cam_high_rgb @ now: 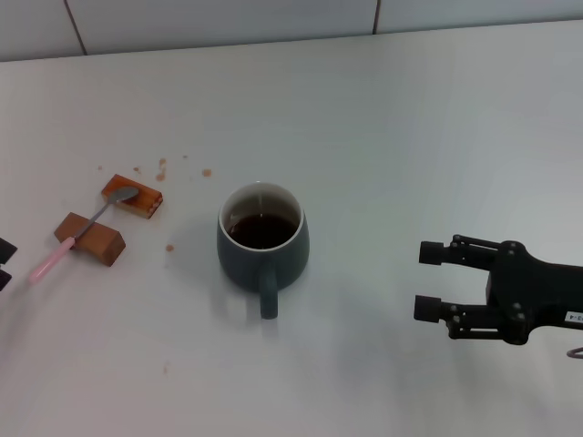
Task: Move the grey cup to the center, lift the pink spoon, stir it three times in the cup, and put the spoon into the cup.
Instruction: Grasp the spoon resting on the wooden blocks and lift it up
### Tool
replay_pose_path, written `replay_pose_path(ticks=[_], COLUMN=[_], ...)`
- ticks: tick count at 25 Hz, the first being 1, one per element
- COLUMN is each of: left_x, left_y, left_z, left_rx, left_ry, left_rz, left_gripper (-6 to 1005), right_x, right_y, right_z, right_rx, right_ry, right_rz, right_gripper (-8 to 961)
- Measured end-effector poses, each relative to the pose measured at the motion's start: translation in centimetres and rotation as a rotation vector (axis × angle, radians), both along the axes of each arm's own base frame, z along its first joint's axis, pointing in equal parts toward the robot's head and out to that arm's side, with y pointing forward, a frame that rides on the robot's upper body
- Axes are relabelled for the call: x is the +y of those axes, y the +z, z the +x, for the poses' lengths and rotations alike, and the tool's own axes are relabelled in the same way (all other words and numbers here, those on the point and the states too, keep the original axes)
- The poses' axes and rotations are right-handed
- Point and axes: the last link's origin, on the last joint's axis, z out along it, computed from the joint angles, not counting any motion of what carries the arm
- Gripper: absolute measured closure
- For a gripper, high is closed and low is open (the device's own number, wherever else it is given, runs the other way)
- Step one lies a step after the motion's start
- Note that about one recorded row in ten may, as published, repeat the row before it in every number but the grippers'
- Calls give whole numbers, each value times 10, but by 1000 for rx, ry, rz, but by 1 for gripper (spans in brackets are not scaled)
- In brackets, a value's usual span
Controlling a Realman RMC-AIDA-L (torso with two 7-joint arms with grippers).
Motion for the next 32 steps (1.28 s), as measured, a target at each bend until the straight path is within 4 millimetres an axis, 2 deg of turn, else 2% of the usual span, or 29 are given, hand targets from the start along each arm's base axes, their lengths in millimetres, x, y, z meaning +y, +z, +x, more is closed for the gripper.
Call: replay_pose_path(ticks=[32], left_x=[16], left_y=[-21], left_z=[10], left_rx=[-32], left_ry=[-1], left_rz=[-65], left_gripper=[193], right_x=[-1], right_y=[-1], right_z=[2], right_rx=[-11], right_ry=[-7], right_rz=[-12], right_gripper=[119])
